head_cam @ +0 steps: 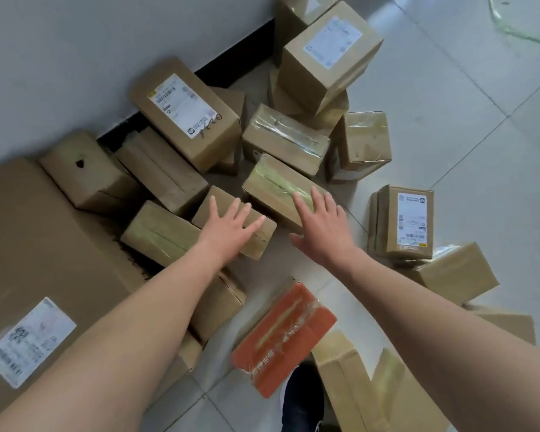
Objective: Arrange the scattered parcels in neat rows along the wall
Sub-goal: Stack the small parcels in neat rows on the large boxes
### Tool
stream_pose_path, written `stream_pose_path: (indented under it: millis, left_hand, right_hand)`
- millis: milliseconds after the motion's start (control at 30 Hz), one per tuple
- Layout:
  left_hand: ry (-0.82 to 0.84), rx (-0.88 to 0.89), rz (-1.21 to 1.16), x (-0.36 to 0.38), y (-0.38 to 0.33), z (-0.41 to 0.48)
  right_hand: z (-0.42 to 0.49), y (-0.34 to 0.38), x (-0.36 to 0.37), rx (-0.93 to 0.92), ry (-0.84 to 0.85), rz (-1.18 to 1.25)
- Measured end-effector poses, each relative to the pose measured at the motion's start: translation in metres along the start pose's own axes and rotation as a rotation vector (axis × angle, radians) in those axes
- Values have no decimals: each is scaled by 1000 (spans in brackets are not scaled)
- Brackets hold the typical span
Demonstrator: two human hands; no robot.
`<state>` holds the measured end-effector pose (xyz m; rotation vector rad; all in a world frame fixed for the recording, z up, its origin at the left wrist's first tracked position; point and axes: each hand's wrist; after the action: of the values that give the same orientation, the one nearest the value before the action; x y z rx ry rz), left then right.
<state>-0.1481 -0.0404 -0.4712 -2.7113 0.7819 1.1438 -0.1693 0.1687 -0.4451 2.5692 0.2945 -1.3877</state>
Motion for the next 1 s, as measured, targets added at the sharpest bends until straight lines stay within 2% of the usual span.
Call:
stream_pose_path:
  millis: [100,233,367,533,800,1000]
  left_hand:
    - [6,27,70,13,2,28]
    - [-90,9,25,19,-4,49]
    - [-139,66,27,22,-6,51]
    - [-223,107,-1,6,-6,31]
    - [-338,120,-18,-52,41,-70]
    - [-411,68,6,-53,112,-206]
  right_hand:
    - [50,4,11,-24,16,-43]
    - [85,-8,26,73,75,-45]
    - [84,-14,36,100,15,-53]
    - [57,-17,16,170,39,-4]
    - [-27,-11,-79,248,-56,-27]
    - [-86,97,-153,201,-128,-28]
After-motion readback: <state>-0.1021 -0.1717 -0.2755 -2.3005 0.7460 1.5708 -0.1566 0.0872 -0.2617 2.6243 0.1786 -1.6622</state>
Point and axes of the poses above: each hand's wrist, its own z-axis towards the middle knuckle, its own x-axis out of the palm, y = z × x, and after that the axes turned 4 degrees about y, right-handed
